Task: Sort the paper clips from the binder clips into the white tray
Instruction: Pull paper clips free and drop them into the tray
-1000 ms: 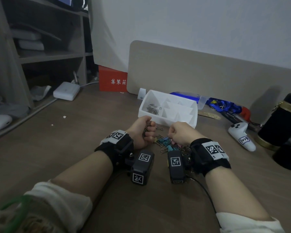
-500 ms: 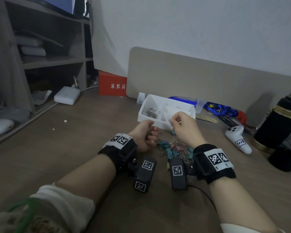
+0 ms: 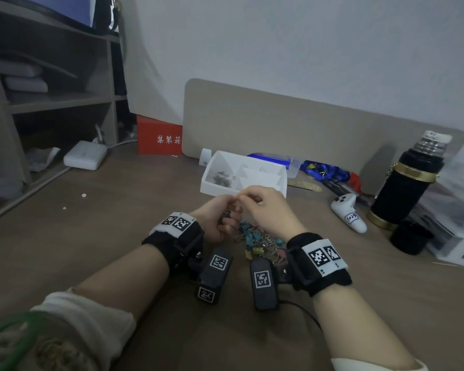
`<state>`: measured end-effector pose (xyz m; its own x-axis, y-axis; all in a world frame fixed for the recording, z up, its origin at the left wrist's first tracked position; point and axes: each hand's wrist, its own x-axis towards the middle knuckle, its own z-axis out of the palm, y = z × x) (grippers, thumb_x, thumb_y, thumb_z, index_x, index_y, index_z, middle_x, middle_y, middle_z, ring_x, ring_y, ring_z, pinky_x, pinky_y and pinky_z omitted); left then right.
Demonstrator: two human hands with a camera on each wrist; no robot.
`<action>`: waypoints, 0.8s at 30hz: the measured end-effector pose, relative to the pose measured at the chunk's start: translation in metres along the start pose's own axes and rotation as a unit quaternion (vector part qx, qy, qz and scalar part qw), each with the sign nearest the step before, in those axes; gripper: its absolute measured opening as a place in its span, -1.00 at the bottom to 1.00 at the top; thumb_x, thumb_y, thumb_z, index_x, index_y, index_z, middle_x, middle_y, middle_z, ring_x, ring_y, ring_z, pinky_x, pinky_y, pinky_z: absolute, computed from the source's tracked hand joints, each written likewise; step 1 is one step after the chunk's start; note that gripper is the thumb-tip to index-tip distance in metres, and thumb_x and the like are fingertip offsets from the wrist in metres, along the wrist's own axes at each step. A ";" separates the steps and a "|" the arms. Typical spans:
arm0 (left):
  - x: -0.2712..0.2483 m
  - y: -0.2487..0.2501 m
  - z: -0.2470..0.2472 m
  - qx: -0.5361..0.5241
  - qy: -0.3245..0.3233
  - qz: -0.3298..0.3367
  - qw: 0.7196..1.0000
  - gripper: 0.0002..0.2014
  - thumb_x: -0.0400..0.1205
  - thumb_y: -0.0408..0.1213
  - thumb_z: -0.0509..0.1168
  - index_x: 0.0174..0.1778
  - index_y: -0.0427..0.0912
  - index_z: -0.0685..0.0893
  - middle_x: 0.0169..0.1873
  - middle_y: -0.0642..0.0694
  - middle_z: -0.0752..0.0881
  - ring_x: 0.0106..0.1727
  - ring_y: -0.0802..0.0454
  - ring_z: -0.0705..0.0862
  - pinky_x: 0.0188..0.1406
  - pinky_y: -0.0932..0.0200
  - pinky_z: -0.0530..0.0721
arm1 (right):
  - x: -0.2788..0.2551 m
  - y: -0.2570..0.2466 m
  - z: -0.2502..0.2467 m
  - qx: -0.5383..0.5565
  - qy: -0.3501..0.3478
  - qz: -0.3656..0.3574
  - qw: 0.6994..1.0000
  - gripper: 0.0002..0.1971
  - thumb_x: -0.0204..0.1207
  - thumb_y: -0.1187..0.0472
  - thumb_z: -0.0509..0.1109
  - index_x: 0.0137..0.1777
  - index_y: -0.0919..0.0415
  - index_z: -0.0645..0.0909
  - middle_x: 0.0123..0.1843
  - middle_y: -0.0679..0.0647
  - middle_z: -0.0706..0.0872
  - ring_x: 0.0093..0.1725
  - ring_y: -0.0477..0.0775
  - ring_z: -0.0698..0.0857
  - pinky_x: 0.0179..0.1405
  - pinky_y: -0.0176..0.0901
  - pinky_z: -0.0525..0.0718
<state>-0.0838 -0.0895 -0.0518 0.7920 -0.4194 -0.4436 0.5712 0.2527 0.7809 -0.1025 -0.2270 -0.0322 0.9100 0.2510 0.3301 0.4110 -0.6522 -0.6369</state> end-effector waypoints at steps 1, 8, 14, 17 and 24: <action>0.000 0.000 0.000 -0.012 0.011 0.008 1.000 -0.63 0.70 -0.17 0.03 -0.46 -0.09 0.32 -0.69 0.06 0.28 -0.78 0.20 0.15 -0.88 0.39 0.02 | 0.000 0.003 -0.003 -0.016 0.008 0.007 1.000 -0.83 0.65 0.16 0.29 0.03 0.06 0.73 -0.05 -0.05 0.78 -0.02 -0.07 0.70 0.06 -0.18 0.64; -0.003 -0.004 -0.001 -0.030 0.043 0.033 0.998 -0.60 0.74 -0.17 0.01 -0.48 -0.04 0.26 -0.73 0.09 0.29 -0.81 0.23 0.15 -0.87 0.40 -0.03 | -0.005 0.036 -0.024 -0.137 -0.042 0.140 0.980 -0.76 0.62 0.28 0.29 0.23 0.08 0.63 0.21 0.04 0.68 0.11 0.02 0.64 0.05 -0.19 0.59; 0.002 -0.005 -0.007 -0.026 0.052 0.036 0.998 -0.62 0.74 -0.19 0.04 -0.45 -0.05 0.32 -0.70 0.07 0.35 -0.80 0.22 0.17 -0.88 0.41 0.01 | 0.000 0.053 -0.027 -0.166 -0.106 0.175 0.965 -0.71 0.50 0.26 0.43 0.15 -0.09 0.63 0.30 0.07 0.62 0.14 0.03 0.66 -0.16 -0.33 0.58; 0.005 -0.006 -0.008 -0.020 0.045 0.029 0.998 -0.62 0.74 -0.16 0.06 -0.45 -0.07 0.34 -0.70 0.07 0.31 -0.79 0.21 0.17 -0.88 0.42 0.04 | -0.001 0.051 -0.025 -0.165 -0.147 0.177 0.959 -0.53 0.45 0.23 0.51 0.35 -0.06 0.58 0.37 0.06 0.55 0.22 0.06 0.63 0.08 -0.19 0.64; 0.005 -0.005 -0.007 -0.012 0.043 0.028 0.999 -0.62 0.73 -0.14 0.06 -0.44 -0.08 0.35 -0.68 0.07 0.28 -0.77 0.20 0.17 -0.85 0.43 0.05 | 0.000 0.049 -0.018 -0.153 -0.102 0.146 0.972 -0.92 0.51 0.21 0.48 -0.04 0.04 0.69 0.08 0.01 0.71 0.03 -0.01 0.66 -0.05 -0.22 0.56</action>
<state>-0.0816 -0.0866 -0.0614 0.8382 -0.3273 -0.4363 0.5292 0.2945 0.7957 -0.0835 -0.2715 -0.0506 0.9901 0.1401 0.0018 0.1269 -0.8910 -0.4358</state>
